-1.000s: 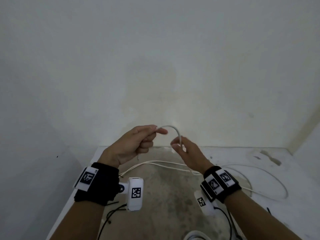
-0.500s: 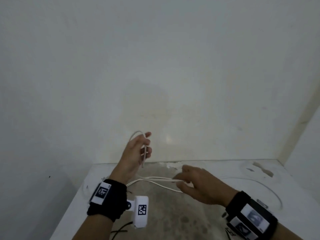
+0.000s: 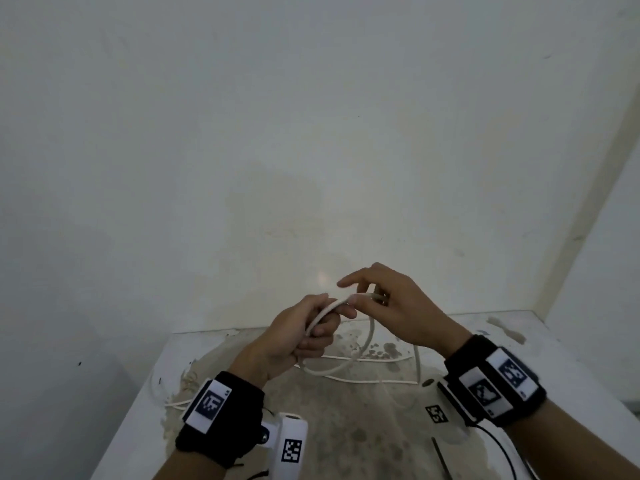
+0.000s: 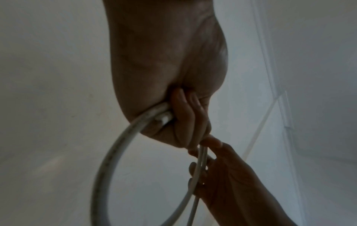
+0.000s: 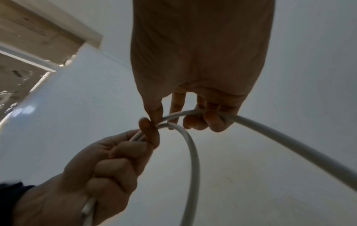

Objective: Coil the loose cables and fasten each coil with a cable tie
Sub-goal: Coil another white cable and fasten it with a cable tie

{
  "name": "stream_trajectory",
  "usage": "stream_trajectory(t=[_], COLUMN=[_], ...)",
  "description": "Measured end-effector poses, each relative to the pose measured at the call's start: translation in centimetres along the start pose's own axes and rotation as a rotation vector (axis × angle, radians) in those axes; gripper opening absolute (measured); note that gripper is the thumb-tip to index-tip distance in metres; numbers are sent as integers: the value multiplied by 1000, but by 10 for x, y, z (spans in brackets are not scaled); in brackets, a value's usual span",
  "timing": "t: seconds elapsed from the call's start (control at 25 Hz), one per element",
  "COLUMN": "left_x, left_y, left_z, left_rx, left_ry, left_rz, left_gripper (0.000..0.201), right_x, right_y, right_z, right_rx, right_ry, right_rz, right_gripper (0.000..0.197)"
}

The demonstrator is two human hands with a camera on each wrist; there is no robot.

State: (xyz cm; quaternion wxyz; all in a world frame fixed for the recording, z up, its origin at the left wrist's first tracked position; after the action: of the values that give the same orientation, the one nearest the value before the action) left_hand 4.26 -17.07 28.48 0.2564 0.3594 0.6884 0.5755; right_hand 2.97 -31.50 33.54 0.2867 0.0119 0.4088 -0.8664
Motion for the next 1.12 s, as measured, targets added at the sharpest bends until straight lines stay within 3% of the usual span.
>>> stream_trajectory(t=[0.2,0.32,0.44,0.6,0.68,0.8,1.0,1.12], left_x=[1,2,4,12,25,43,30,27], left_y=[6,-2,-9,6,20,22,-6,-6], left_z=[-4,-2,-8,5,29,62,60,64], left_rx=[146,67,190,490,597,626,569,514], left_ry=[13,51,-7,39,109,264,394,504], left_rz=[-107,17,70,-200,-390,-501,-466,-503], left_gripper=[25,28,33,26,29,36,37,36], right_x=[3,6,8,20,36,60,79,88], right_y=[26,34,36,51,72,86,63,51], right_z=[-18,-18,-19,-11,-11,-39,-107,-130], right_rx=[-143,-180,-248,-389,-303,44,421,465], right_ry=[18,29,16,89,99,-100,-543,-576], right_rz=[-50,-86,-99,-153,-220,-275,-320,-315], right_gripper=[21,21,21,20,24,27,31,48])
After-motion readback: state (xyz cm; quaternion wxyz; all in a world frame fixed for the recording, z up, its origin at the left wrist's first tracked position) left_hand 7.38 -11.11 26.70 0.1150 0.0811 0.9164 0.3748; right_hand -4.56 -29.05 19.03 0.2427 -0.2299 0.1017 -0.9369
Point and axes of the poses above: each hand's wrist, its own x-axis away from the middle knuckle, its own z-axis out of the back of the hand, y = z × x, the point moved 7 cm from there along -x, towards the middle knuckle, and after that the axes turned 15 degrees about -y, right-handed, at the moved point
